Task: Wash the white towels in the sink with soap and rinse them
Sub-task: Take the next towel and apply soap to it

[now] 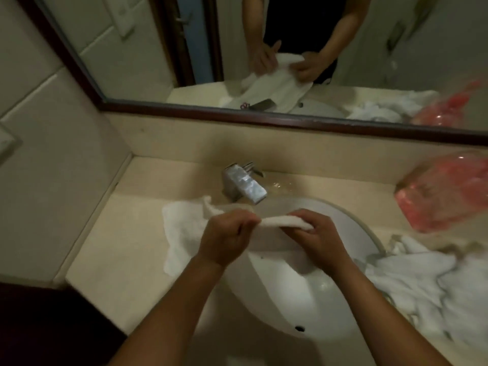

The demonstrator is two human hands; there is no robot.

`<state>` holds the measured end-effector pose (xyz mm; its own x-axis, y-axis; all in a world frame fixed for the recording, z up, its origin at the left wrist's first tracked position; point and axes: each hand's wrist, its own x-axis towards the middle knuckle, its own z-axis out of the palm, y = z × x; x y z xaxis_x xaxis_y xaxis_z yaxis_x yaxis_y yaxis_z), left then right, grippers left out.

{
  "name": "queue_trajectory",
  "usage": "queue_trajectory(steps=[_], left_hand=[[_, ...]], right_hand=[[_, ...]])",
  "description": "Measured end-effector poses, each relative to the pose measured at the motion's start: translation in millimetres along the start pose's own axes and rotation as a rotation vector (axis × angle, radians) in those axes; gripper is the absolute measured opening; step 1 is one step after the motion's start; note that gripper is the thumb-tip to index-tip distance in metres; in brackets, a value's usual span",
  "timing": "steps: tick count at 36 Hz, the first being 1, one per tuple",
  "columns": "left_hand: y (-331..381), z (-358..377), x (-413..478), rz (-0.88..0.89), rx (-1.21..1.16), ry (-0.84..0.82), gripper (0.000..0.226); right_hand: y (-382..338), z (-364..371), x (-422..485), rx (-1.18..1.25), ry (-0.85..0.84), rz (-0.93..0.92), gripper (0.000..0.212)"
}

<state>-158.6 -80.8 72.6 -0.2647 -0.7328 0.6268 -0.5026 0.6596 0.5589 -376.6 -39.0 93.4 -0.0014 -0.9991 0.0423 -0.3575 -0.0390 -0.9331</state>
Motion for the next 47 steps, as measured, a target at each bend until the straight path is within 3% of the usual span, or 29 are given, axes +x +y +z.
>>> queue_trajectory(steps=[3, 6, 12, 15, 18, 22, 27, 29, 33, 37, 41, 47], left_hand=[[31, 31, 23, -0.233, -0.092, -0.069, 0.067], [58, 64, 52, -0.525, -0.161, -0.253, 0.063], [102, 126, 118, -0.732, -0.217, -0.485, 0.063], [123, 166, 138, -0.82, -0.312, -0.605, 0.07], [149, 209, 152, -0.932, -0.388, -0.706, 0.074], [167, 270, 173, -1.162, -0.496, -0.74, 0.086], [178, 314, 205, -1.261, -0.583, -0.695, 0.102], [180, 323, 216, -1.278, -0.594, -0.713, 0.103], [184, 334, 235, -1.306, -0.601, -0.756, 0.099], [191, 344, 245, -1.339, -0.686, -0.904, 0.112], [186, 360, 246, -1.375, -0.729, -0.946, 0.115], [181, 373, 241, -1.365, -0.822, -0.951, 0.112]], right_hand=[[4, -40, -5, 0.094, 0.028, 0.139, 0.01], [6, -78, -9, 0.162, 0.075, 0.261, 0.005], [17, -158, -18, 0.43, 0.243, 0.462, 0.023], [30, -199, -21, 0.576, 0.365, 0.566, 0.049], [34, -238, -23, 0.732, 0.519, 0.666, 0.035], [30, -284, -16, 0.863, 0.667, 0.646, 0.018], [32, -325, -1, 0.605, 0.695, 0.694, 0.055], [35, -338, 6, 0.51, 0.663, 0.679, 0.061], [37, -358, 25, 0.509, 0.634, 0.665, 0.08], [37, -372, 41, 0.467, 0.607, 0.624, 0.05], [42, -375, 42, 0.456, 0.603, 0.62, 0.048], [40, -376, 40, 0.184, 0.598, 0.573, 0.076]])
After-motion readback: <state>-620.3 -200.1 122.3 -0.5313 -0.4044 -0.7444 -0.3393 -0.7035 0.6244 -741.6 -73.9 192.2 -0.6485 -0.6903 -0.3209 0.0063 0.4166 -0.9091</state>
